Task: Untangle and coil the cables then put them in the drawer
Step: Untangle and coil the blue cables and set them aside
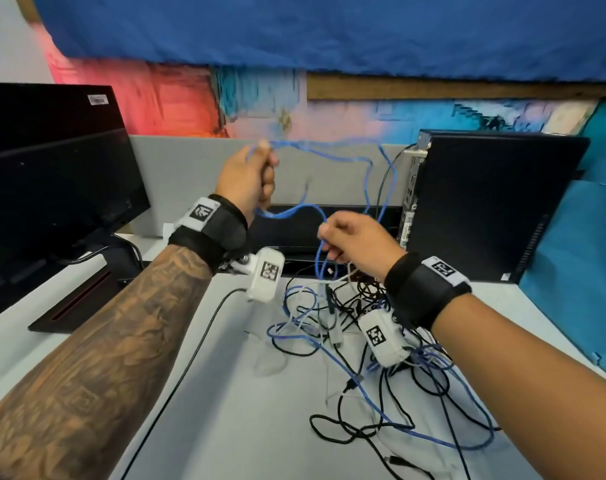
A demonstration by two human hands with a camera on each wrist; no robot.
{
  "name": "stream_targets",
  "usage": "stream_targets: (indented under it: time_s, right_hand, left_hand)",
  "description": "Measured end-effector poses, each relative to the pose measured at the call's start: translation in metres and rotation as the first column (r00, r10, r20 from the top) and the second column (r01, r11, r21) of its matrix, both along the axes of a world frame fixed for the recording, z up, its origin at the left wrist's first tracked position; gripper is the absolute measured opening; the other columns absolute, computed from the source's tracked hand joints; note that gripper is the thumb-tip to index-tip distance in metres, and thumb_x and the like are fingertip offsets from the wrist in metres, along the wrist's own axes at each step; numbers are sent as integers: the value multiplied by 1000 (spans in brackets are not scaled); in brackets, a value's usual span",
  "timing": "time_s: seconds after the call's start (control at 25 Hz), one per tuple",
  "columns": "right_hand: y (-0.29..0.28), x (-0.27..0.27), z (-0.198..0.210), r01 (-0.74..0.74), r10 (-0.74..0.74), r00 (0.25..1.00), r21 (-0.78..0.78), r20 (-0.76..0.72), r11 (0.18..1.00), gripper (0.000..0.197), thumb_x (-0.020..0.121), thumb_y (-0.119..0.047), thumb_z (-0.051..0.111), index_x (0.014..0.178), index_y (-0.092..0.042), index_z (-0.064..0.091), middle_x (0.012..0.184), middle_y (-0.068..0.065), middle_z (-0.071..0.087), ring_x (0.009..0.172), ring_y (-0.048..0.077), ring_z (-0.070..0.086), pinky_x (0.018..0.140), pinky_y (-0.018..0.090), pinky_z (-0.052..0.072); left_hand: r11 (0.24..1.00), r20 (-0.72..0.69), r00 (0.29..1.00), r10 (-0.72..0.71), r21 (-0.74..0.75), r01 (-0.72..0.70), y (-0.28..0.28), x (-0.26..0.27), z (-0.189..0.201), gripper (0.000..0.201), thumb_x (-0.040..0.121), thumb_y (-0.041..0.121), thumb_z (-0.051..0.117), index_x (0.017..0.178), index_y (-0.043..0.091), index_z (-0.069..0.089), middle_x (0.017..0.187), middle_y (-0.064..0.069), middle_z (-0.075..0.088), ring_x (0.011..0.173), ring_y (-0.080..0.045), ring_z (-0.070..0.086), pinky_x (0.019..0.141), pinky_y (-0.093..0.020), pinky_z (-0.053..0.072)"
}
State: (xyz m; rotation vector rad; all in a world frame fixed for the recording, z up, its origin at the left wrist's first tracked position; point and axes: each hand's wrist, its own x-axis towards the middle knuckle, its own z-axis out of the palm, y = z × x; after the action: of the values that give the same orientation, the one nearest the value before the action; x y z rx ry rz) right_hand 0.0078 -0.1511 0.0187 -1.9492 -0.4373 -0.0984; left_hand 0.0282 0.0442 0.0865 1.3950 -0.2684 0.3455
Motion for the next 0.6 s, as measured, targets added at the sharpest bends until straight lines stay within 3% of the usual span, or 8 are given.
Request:
stream_targets:
  time_s: [0.08, 0.16, 0.24, 0.36, 0.48, 0.56, 0.6]
  right_hand:
    - [-6, 2, 10, 38, -38, 999, 128, 0, 991, 17, 103, -20, 57, 88, -14, 62, 71, -1, 65, 57, 13, 62, 57, 26, 52]
    - [-5, -2, 16, 39, -38, 999, 227, -7, 973, 13, 102, -17, 58, 95, -7, 62, 71, 1, 67, 54, 11, 64, 57, 27, 56]
    - [-4, -7, 19, 18, -17, 1000, 281, -7, 959, 14, 101, -14, 59, 97, -2, 64, 74, 6, 70, 57, 13, 66, 58, 28, 58]
    - [-3, -10, 14, 42, -67, 995, 294, 74, 955, 12, 100, -14, 61, 100, -2, 65, 81, 5, 69, 64, 10, 65, 61, 25, 55]
    - [-7, -10, -11, 120, -141, 970, 112, 198, 986, 26, 92, -27, 72, 112, -14, 61, 104, 1, 63, 78, 8, 61, 74, 24, 54]
    - [-15, -12, -37, 75, -34, 987, -257, 158, 964, 37, 87, -37, 76, 115, -24, 56, 110, -4, 61, 85, 13, 61, 81, 32, 56]
    - [-19, -13, -49, 52, 6, 991, -437, 131, 898, 31, 88, -39, 73, 112, -28, 57, 107, -6, 61, 86, 14, 61, 82, 35, 56]
  left_hand:
    - [954, -22, 999, -33, 297, 38, -3, -5, -21, 36, 99, 43, 54, 73, 19, 49, 43, 13, 32, 35, -6, 26, 38, -14, 21]
    - [839, -77, 987, -140, 520, 160, -13, -12, -43, 26, 89, 37, 71, 75, 19, 57, 48, 11, 45, 39, -6, 33, 40, -17, 27]
    - [790, -164, 956, -243, 538, 293, -25, -17, -60, 15, 87, 29, 74, 86, 15, 67, 63, 3, 62, 43, -9, 36, 43, -20, 29]
    - [836, -192, 953, -234, 462, 298, -37, -14, -72, 28, 97, 27, 61, 100, 0, 67, 70, -6, 70, 41, -12, 35, 42, -21, 26]
    - [934, -145, 977, -157, 300, 195, -36, -5, -76, 23, 98, 27, 57, 81, 16, 68, 63, -5, 64, 44, -17, 37, 42, -19, 27]
    - [972, -176, 974, -143, 162, 173, -29, 0, -72, 25, 101, 27, 53, 82, 16, 65, 62, -3, 63, 40, -12, 35, 40, -17, 25]
    - [977, -185, 973, -139, 135, 166, -24, 2, -70, 25, 102, 27, 51, 84, 15, 63, 63, -3, 63, 38, -9, 34, 39, -16, 24]
